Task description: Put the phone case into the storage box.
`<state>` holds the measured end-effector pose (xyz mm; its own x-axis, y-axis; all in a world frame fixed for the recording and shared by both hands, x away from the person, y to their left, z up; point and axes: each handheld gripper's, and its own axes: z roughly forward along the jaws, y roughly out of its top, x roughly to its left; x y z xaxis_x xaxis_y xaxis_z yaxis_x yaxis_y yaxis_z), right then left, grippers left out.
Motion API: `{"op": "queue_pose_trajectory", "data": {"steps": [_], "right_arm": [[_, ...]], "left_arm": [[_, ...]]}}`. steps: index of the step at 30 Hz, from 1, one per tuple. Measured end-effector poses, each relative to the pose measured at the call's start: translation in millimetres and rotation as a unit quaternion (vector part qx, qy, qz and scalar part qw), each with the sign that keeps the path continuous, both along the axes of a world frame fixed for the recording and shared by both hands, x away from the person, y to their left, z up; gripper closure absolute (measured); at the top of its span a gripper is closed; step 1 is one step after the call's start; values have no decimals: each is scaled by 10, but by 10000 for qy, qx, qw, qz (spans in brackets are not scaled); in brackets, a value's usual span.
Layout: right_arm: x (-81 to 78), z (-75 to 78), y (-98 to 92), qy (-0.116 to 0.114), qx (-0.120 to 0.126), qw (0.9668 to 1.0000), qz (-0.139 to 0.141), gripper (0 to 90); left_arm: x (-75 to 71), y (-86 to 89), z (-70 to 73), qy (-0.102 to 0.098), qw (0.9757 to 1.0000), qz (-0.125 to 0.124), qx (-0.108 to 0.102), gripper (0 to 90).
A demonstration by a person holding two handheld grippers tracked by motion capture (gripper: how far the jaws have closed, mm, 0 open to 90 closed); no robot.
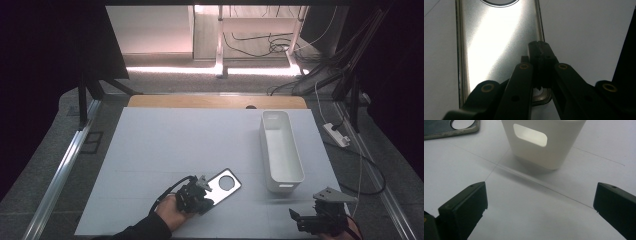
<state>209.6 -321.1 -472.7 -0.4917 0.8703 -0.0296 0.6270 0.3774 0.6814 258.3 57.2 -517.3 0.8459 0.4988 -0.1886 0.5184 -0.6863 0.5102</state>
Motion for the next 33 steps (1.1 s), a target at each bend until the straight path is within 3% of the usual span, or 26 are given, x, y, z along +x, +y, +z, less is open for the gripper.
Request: {"op": "queue_pose_trajectory", "data": {"steps": [9,15,19,25,26,30,33], "right_arm": [[2,-2,1,7,-8,10000,5,0],[3,-2,3,19,-12,10000,-1,0],[4,-2,2,19,-11,10000,2,0],[4,-2,3,22,-9,10000,2,0],[4,-2,3,22,-9,10000,1,0],[3,-1,3,26,-6,10000,-4,0],[5,-2,4,30,-5,10000,-6,0]], "left_arm": [[62,87,258,-355,9990,185,-199,888],[74,72,280,-382,9989,200,-178,880],[92,100,313,-481,9982,323,-130,776],[137,168,354,-529,9973,497,-100,522],[151,189,358,-537,9971,536,-40,522],[192,246,363,-571,9961,664,119,321],[226,301,375,-520,9961,689,206,219]]}}
